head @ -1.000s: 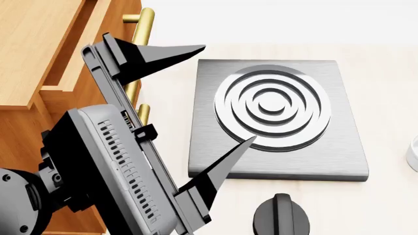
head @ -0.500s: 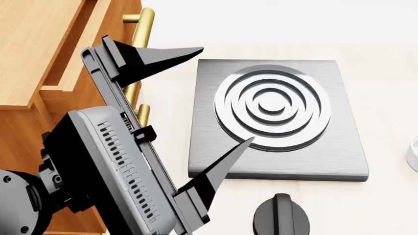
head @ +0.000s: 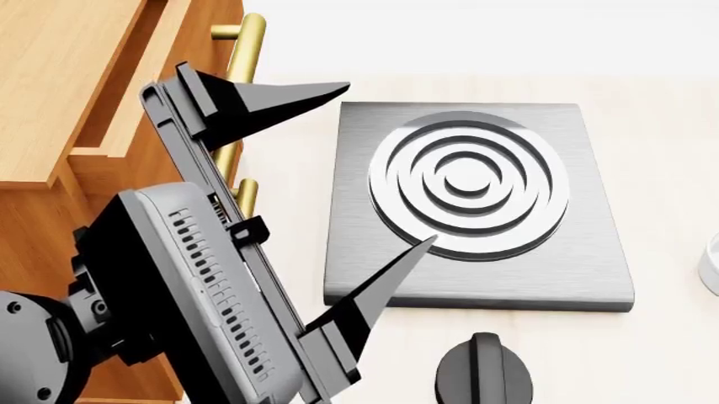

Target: Pick the akita bowl on the wooden cabinet and place it on the plate.

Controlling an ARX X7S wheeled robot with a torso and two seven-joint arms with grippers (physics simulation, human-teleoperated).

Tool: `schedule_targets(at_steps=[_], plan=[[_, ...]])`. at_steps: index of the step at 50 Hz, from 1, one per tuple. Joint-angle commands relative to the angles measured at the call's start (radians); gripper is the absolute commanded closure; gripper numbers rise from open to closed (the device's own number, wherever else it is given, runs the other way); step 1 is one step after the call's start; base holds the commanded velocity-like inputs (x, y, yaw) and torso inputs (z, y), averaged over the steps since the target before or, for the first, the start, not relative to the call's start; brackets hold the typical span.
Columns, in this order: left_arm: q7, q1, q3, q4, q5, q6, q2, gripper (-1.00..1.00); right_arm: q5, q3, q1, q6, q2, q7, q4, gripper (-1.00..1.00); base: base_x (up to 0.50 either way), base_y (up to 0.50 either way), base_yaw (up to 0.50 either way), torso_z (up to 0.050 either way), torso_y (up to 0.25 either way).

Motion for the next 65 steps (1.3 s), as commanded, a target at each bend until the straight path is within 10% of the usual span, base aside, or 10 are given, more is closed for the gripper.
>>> schedule_targets(at_steps=[1, 65], plan=[[0.002, 0.005, 0.002, -0.003, 0.004, 0.005, 0.002, -1.00, -0.010, -0.008, 0.009, 0.010, -0.016, -0.032, 0.067, 1.00, 0.00, 0.00, 0.00, 0.000, 0.000], [0.009, 0.035, 0.006, -0.030, 0.021, 0.036, -0.001, -1.00, -0.020, -0.055, 0.088, 0.040, -0.060, -0.100, 0.318, 1.00, 0.00, 0.00, 0.00, 0.000, 0.000]])
